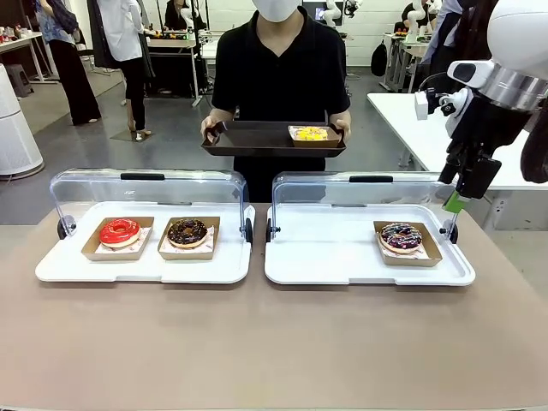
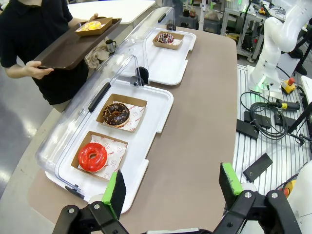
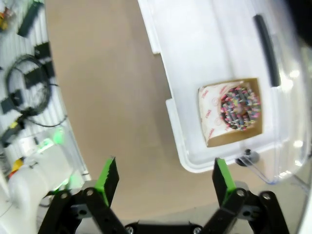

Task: Provide the desired donut to the person.
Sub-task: Pick up and lift the Paper togo box containing the Donut pointed at by the person.

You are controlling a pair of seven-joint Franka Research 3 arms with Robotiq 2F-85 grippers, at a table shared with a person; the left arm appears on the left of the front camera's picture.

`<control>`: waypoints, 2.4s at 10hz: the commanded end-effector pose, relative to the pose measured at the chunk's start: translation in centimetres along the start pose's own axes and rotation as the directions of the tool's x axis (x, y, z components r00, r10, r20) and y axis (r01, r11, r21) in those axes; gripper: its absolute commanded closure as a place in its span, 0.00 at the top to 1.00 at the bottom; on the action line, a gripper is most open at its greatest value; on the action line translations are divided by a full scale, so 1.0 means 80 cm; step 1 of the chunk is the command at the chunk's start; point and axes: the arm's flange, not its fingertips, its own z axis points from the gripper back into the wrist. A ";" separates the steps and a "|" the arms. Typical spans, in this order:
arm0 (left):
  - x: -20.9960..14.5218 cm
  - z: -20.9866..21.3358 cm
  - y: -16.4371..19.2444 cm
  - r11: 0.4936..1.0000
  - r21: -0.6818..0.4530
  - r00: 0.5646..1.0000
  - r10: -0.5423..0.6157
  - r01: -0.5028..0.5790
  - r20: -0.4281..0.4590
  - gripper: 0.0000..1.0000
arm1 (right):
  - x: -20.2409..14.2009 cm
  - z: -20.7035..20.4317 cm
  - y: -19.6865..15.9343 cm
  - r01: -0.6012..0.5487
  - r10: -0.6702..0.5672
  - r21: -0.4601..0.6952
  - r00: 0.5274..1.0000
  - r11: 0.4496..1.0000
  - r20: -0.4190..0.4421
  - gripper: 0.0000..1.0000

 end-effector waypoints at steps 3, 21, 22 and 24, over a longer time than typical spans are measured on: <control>0.000 0.001 0.000 1.000 -0.003 1.000 -0.015 0.015 0.020 1.00 | -0.109 0.036 -0.060 0.004 -0.004 0.001 0.888 1.000 0.459 1.00; 0.000 0.001 0.000 1.000 -0.003 1.000 -0.015 0.015 0.020 1.00 | -0.322 -0.010 -0.103 -0.160 0.160 -0.082 0.576 0.984 0.802 1.00; 0.000 0.001 0.000 1.000 -0.003 1.000 -0.015 0.015 0.020 1.00 | -0.322 -0.010 -0.103 -0.160 0.160 -0.082 0.576 0.984 0.802 1.00; 0.000 0.001 0.000 1.000 -0.003 1.000 -0.015 0.015 0.020 1.00 | -0.322 -0.010 -0.103 -0.160 0.160 -0.082 0.576 0.984 0.802 1.00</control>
